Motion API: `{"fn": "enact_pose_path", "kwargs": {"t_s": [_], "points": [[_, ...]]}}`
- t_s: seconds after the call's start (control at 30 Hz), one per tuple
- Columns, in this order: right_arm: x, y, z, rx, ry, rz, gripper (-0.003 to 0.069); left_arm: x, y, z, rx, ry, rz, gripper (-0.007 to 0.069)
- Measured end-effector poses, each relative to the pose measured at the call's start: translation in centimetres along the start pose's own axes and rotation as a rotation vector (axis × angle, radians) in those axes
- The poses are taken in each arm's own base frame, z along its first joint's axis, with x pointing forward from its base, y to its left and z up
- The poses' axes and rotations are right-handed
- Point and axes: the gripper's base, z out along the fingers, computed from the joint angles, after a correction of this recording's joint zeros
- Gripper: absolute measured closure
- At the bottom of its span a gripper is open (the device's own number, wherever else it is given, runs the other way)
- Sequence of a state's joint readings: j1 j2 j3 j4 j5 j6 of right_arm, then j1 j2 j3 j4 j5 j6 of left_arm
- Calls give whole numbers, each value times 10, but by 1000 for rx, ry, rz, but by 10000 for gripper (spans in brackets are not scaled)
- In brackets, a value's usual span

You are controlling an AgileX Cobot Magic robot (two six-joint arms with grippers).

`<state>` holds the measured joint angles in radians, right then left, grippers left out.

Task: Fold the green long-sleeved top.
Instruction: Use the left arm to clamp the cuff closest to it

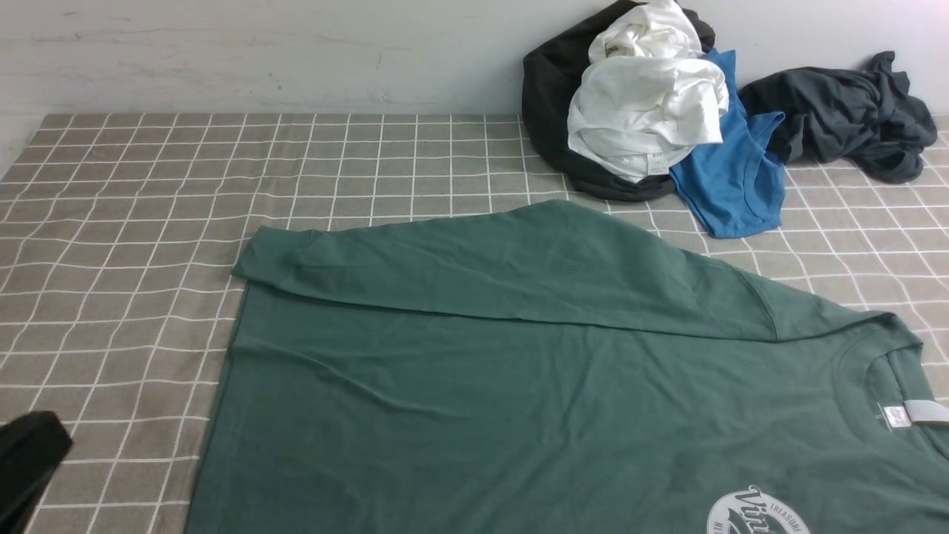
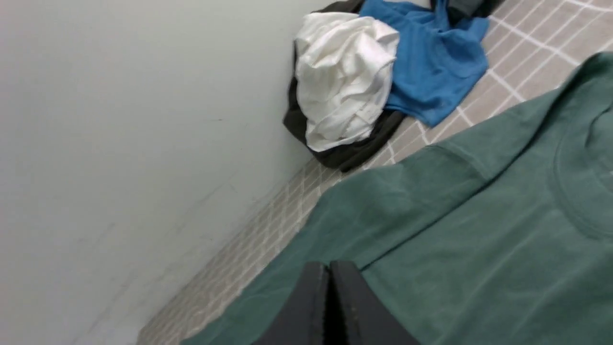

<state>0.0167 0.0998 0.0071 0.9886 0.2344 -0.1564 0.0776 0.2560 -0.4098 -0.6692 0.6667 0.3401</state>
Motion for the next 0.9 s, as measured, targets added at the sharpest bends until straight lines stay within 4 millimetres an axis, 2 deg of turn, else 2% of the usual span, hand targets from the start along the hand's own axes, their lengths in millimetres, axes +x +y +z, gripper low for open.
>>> {"fn": "enact_pose_path", "kwargs": {"t_s": [0.03, 0.1, 0.13, 0.23, 0.33, 0.37, 0.4, 0.47, 0.53, 0.57, 0.6, 0.63, 0.67, 0.77, 0.9], "points": [[-3, 3, 1, 2, 1, -19, 673, -1, 1, 3, -4, 34, 2, 631], [-22, 24, 9, 14, 39, -204, 673, -18, 3, 17, -30, 300, 89, 631], [-27, 29, 9, 6, 34, -232, 673, -21, 2, 17, -28, 324, 99, 631], [-59, 72, 25, -35, 167, -530, 673, -36, 12, 37, -73, 622, 215, 631], [-79, 105, 46, -79, 409, -717, 673, -34, 12, 58, -56, 813, 294, 624], [-80, 107, 47, -82, 426, -722, 673, -33, 12, 60, -54, 822, 299, 622], [-83, 117, 56, -105, 542, -743, 673, -26, 11, 70, -41, 901, 325, 606], [-81, 124, 64, -136, 667, -756, 673, -17, 10, 80, -31, 972, 335, 575], [-70, 130, 74, -186, 845, -770, 673, 9, 11, 97, -46, 1121, 298, 501], [-70, 130, 74, -186, 851, -769, 673, 9, 11, 97, -48, 1118, 294, 494], [-59, 131, 78, -215, 950, -785, 673, 27, 16, 106, -75, 1189, 259, 425], [-59, 130, 78, -215, 954, -788, 673, 29, 16, 106, -79, 1194, 255, 417], [-52, 130, 80, -227, 1005, -809, 673, 41, 20, 111, -94, 1225, 238, 368], [-45, 128, 84, -231, 1062, -858, 673, 59, 26, 122, -116, 1256, 204, 257], [-43, 127, 88, -223, 1055, -884, 673, 69, 28, 134, -115, 1246, 167, 169]]}}
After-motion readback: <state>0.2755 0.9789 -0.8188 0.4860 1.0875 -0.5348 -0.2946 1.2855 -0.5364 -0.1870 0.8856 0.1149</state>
